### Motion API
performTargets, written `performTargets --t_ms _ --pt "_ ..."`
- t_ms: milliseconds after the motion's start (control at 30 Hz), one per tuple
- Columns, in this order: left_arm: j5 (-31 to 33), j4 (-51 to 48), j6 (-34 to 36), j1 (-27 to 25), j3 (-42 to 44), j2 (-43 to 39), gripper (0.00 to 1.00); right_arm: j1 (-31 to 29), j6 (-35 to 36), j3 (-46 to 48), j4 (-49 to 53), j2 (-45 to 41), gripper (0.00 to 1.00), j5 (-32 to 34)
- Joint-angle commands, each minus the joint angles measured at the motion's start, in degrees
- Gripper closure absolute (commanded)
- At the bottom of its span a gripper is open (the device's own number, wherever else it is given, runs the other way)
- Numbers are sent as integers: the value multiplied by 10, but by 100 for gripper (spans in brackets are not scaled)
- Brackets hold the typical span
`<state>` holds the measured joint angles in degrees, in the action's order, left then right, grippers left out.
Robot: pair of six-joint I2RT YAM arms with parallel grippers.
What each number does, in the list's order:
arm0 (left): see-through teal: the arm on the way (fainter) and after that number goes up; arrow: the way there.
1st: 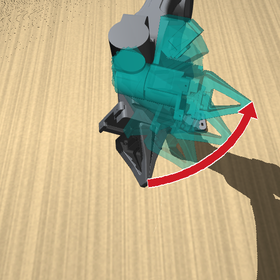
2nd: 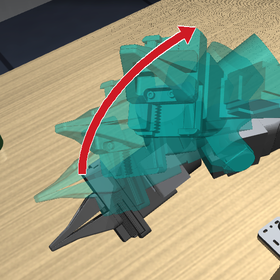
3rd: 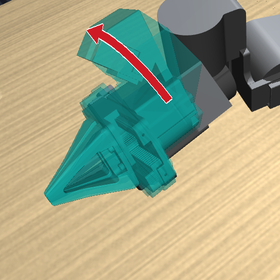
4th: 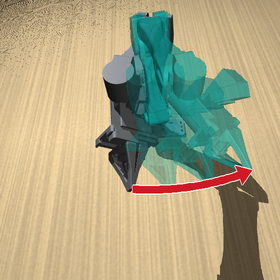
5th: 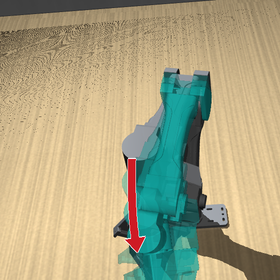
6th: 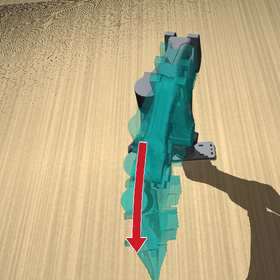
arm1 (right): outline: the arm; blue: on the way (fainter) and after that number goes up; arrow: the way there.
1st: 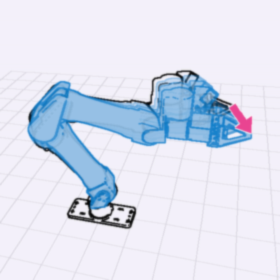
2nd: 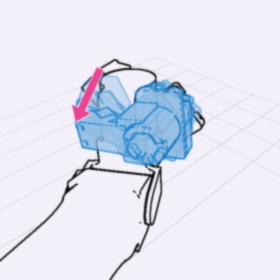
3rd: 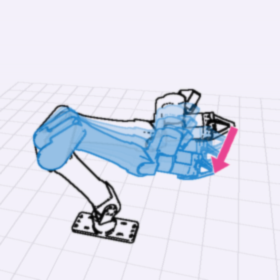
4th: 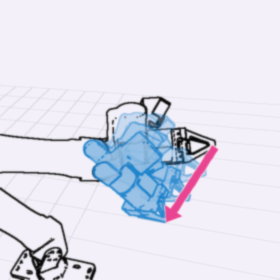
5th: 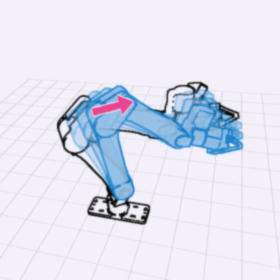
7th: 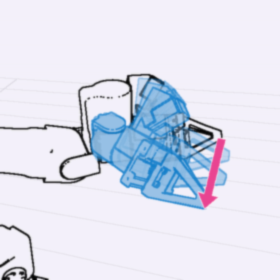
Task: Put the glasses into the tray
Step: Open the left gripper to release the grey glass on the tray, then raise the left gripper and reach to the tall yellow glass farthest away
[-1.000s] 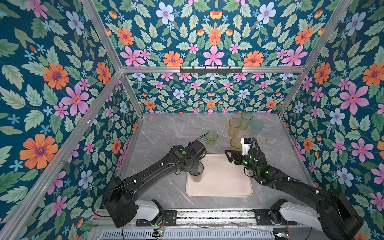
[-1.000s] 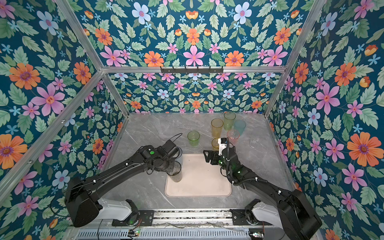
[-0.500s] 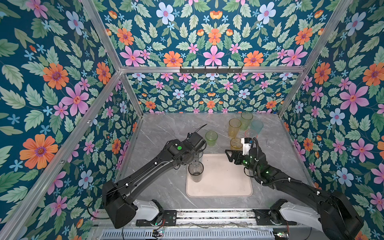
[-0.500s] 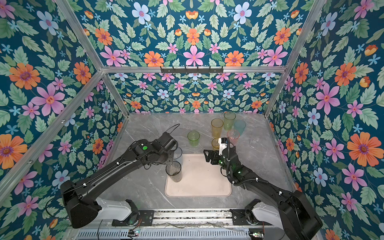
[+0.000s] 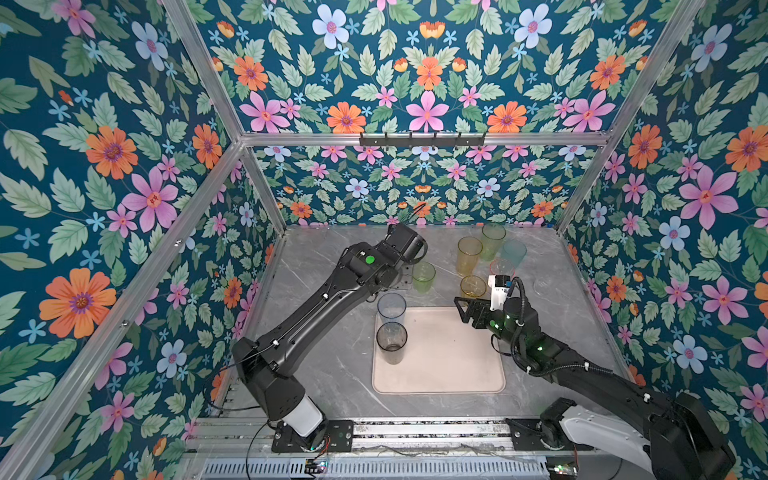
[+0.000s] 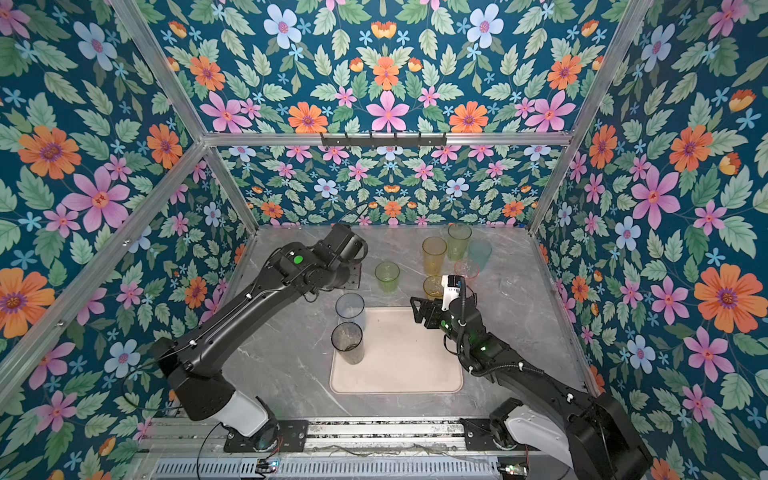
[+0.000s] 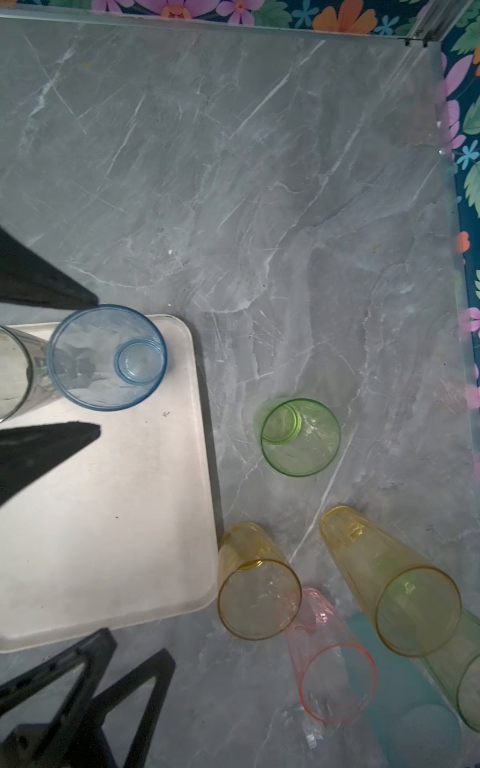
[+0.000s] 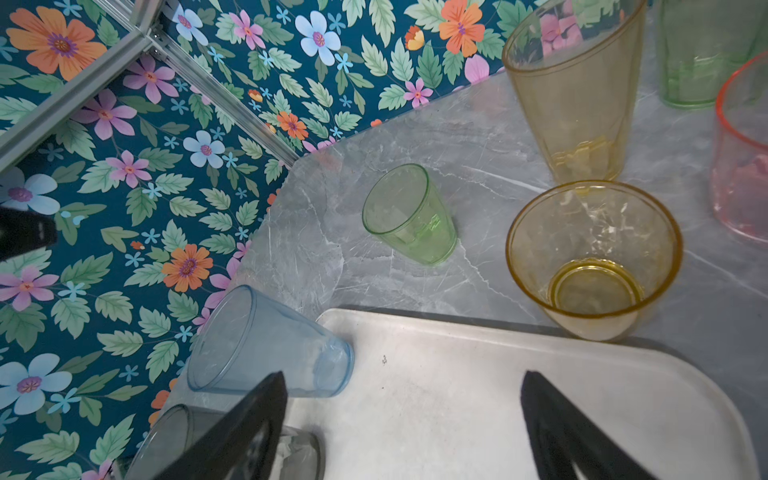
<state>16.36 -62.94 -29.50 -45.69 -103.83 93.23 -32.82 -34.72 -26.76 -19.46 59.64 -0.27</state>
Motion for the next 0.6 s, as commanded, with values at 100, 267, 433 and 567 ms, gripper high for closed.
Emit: performTargets --t_ms 100,267,433,567 --pt "-17 19 43 20 -102 76 52 24 -32 24 -1 -36 9 20" --pt "-34 47 63 35 -165 133 51 44 -46 32 2 -44 9 14" --pt "-60 114 84 44 -184 173 49 44 -52 37 1 -49 9 24" --pt "-84 183 100 46 -187 203 46 44 -54 40 -3 -49 9 23"
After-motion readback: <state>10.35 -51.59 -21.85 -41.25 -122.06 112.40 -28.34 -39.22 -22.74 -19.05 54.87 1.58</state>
